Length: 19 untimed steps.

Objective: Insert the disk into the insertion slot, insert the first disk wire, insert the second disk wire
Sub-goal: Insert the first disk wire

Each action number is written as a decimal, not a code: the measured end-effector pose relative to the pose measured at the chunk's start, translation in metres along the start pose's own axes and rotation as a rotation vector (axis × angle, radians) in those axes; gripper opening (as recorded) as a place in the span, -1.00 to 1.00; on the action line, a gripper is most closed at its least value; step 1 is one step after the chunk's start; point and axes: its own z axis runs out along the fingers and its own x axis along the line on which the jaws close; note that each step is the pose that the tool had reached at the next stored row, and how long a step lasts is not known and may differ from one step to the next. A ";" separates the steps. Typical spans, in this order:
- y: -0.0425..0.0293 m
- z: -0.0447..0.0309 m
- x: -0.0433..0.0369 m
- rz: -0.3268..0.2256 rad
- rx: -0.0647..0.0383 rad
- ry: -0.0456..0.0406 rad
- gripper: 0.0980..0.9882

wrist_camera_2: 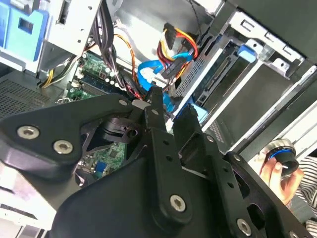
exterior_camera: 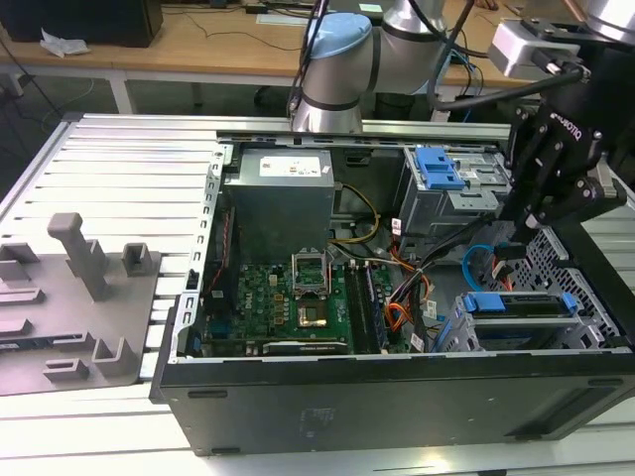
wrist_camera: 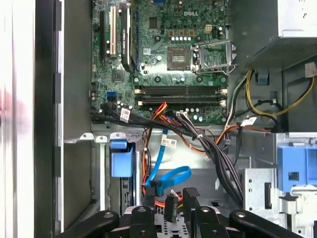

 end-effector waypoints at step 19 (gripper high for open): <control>-0.0152 0.0221 -0.0015 0.000 0.000 0.0002 -0.41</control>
